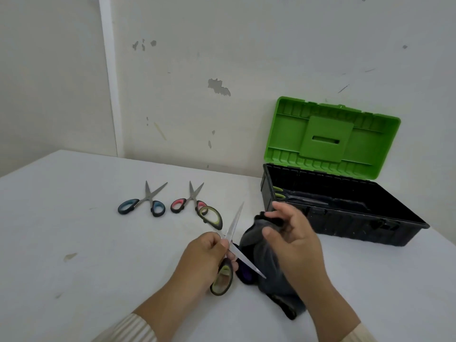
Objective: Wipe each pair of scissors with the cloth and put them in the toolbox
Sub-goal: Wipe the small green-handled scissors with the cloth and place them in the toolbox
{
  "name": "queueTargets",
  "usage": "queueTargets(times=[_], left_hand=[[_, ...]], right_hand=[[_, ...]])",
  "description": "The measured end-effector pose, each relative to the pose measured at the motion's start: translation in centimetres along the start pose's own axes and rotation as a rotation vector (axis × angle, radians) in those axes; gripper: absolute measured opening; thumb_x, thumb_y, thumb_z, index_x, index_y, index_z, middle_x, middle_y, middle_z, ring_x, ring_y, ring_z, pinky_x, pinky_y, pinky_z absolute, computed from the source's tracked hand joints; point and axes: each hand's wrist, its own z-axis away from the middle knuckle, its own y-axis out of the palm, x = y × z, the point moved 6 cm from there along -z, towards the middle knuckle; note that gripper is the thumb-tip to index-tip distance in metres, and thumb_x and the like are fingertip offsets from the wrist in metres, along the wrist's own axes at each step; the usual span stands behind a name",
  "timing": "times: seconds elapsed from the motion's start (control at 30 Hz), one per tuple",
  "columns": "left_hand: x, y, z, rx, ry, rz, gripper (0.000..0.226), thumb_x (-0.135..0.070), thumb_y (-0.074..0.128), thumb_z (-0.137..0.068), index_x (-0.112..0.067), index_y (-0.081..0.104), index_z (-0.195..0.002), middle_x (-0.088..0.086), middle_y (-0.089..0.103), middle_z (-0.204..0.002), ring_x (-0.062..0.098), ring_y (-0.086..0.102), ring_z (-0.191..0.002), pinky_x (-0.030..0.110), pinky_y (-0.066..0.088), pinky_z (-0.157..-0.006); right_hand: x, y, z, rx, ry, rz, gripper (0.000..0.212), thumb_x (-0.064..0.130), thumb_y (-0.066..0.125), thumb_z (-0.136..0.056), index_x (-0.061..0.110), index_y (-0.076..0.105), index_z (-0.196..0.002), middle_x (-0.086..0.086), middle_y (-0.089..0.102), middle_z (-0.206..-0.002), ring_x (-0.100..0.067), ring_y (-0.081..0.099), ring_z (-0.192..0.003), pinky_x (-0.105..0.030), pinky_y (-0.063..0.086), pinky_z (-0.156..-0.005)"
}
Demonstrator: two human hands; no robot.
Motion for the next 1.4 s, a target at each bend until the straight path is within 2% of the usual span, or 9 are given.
queueTargets(times=[0.17, 0.33, 0.4, 0.53, 0.8, 0.93, 1.07, 1.23, 1.4], left_hand=[[-0.1, 0.6, 0.3, 0.004, 0.04, -0.077, 0.018, -0.002, 0.046, -0.094, -0.01, 0.06, -0.084, 0.0, 0.066, -0.07, -0.003, 0.059, -0.048, 0.013, 0.044, -0.048], [0.0, 1.0, 0.1, 0.013, 0.021, -0.118, 0.026, -0.006, 0.045, -0.095, -0.015, 0.06, -0.076, 0.005, 0.066, -0.071, 0.009, 0.056, -0.05, 0.02, 0.045, -0.043], [-0.2, 1.0, 0.0, -0.006, 0.059, -0.156, 0.026, -0.007, 0.047, -0.094, -0.018, 0.062, -0.076, 0.0, 0.064, -0.067, 0.002, 0.052, -0.043, 0.016, 0.042, -0.041], [-0.6, 1.0, 0.3, 0.011, 0.082, -0.138, 0.02, -0.002, 0.044, -0.094, 0.001, 0.062, -0.085, -0.004, 0.065, -0.062, 0.005, 0.046, -0.038, 0.018, 0.039, -0.038], [-0.7, 0.6, 0.3, 0.039, 0.041, -0.104, 0.024, -0.001, 0.044, -0.094, -0.006, 0.062, -0.078, -0.005, 0.065, -0.058, 0.013, 0.052, -0.048, 0.019, 0.039, -0.038], [-0.7, 0.4, 0.1, 0.061, 0.052, -0.11, 0.022, 0.001, 0.045, -0.092, -0.002, 0.065, -0.083, 0.021, 0.067, -0.075, 0.017, 0.044, -0.042, 0.019, 0.035, -0.037], [-0.2, 0.2, -0.2, 0.101, 0.003, -0.083, 0.022, -0.003, 0.046, -0.093, -0.004, 0.063, -0.079, 0.021, 0.067, -0.077, 0.018, 0.041, -0.041, 0.023, 0.038, -0.042], [0.0, -0.1, -0.8, 0.105, -0.011, -0.028, 0.019, -0.006, 0.049, -0.09, -0.005, 0.064, -0.077, 0.021, 0.073, -0.084, 0.026, 0.05, -0.055, 0.032, 0.042, -0.055], [0.0, 0.0, -0.5, 0.102, -0.011, -0.001, 0.014, -0.003, 0.05, -0.091, 0.002, 0.061, -0.084, -0.001, 0.073, -0.07, 0.028, 0.053, -0.059, 0.023, 0.039, -0.044]], right_hand=[[0.5, 4.8, 0.9, 0.276, -0.273, 0.387, 0.019, 0.008, 0.061, -0.076, 0.022, 0.065, -0.088, 0.01, 0.059, -0.092, 0.012, 0.048, -0.088, -0.001, 0.035, -0.08], [-0.2, 4.8, 0.6, 0.238, -0.205, 0.42, 0.017, 0.003, 0.058, -0.078, 0.013, 0.07, -0.086, 0.0, 0.06, -0.091, -0.005, 0.053, -0.079, 0.002, 0.035, -0.072], [0.0, 5.4, 1.0, 0.303, -0.21, 0.397, 0.018, 0.003, 0.058, -0.076, 0.013, 0.07, -0.085, -0.002, 0.062, -0.091, -0.003, 0.054, -0.08, 0.0, 0.037, -0.072], [-0.7, 4.1, -0.1, 0.121, -0.155, 0.385, 0.012, 0.004, 0.063, -0.079, 0.013, 0.071, -0.082, 0.001, 0.059, -0.088, 0.004, 0.052, -0.075, 0.002, 0.035, -0.071], [-0.7, 3.5, 0.1, 0.047, -0.222, 0.396, 0.017, 0.003, 0.068, -0.073, 0.016, 0.073, -0.083, 0.003, 0.065, -0.082, 0.002, 0.051, -0.085, 0.002, 0.038, -0.075], [-0.2, 5.0, 1.2, 0.131, -0.283, 0.402, 0.019, 0.007, 0.063, -0.069, 0.017, 0.072, -0.082, 0.0, 0.067, -0.08, -0.006, 0.055, -0.081, -0.005, 0.041, -0.073], [-3.0, 0.0, -1.3, -0.126, -0.029, 0.36, 0.014, 0.009, 0.068, -0.078, 0.022, 0.072, -0.081, 0.002, 0.068, -0.086, -0.004, 0.058, -0.077, -0.002, 0.039, -0.072], [-2.7, -4.0, -0.8, -0.409, 0.142, -0.198, 0.023, 0.005, 0.063, -0.082, 0.027, 0.061, -0.086, -0.004, 0.067, -0.086, -0.018, 0.062, -0.073, -0.012, 0.051, -0.063], [0.9, 2.8, 1.2, 0.042, -0.193, 0.265, 0.014, 0.012, 0.067, -0.073, 0.021, 0.067, -0.084, 0.014, 0.064, -0.084, 0.001, 0.056, -0.085, -0.003, 0.039, -0.077]])
